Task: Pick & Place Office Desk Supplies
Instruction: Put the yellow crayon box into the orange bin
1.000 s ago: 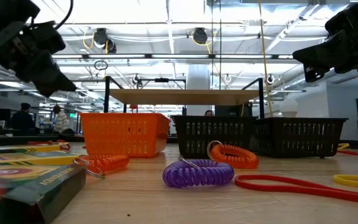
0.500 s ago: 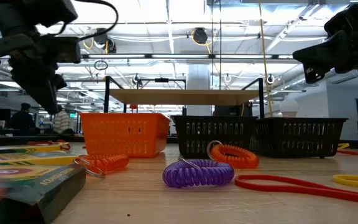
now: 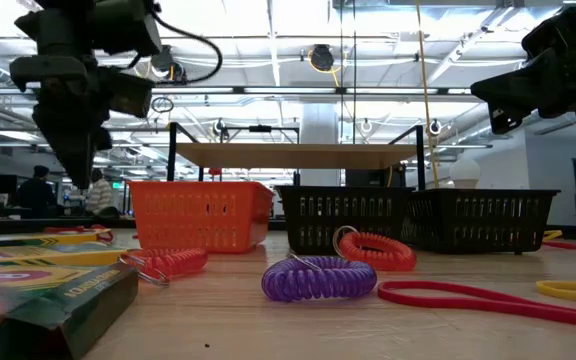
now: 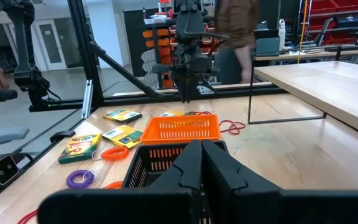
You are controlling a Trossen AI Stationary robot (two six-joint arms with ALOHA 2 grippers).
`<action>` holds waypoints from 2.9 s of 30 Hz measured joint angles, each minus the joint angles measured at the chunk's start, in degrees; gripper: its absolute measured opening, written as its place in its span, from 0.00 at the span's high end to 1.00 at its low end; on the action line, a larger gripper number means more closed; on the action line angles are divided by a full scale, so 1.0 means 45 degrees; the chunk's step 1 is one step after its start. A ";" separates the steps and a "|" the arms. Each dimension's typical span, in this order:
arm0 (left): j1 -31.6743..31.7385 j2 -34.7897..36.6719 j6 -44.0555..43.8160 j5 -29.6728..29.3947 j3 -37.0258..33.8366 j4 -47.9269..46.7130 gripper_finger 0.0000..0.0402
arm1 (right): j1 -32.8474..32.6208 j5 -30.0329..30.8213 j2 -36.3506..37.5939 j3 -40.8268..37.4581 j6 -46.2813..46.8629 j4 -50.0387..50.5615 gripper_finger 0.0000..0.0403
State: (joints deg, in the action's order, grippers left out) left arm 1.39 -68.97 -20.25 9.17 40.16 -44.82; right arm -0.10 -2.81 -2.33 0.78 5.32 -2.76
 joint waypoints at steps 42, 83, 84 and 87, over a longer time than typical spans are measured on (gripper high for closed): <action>0.0208 -0.2374 0.3681 -0.1365 -0.0010 0.1030 0.56 | 0.0000 0.0004 0.0001 0.0000 -0.0036 0.0155 1.00; 0.0208 -0.2365 0.3827 -0.1715 -0.0010 0.0952 1.00 | 0.0000 0.0000 0.0005 0.0000 -0.0005 0.0194 1.00; 0.0210 -0.2365 0.3819 -0.1715 -0.0010 0.0957 0.99 | 0.0000 -0.0004 0.0002 0.0000 -0.0004 0.0194 1.00; 0.0210 -0.2365 0.3760 -0.1705 -0.0010 0.0957 0.97 | 0.0000 -0.0005 0.0005 0.0000 -0.0005 0.0194 1.00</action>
State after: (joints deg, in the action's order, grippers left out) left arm 2.34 -79.61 -3.33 1.50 40.12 -40.51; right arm -0.10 -2.83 -2.31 0.78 5.30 -1.89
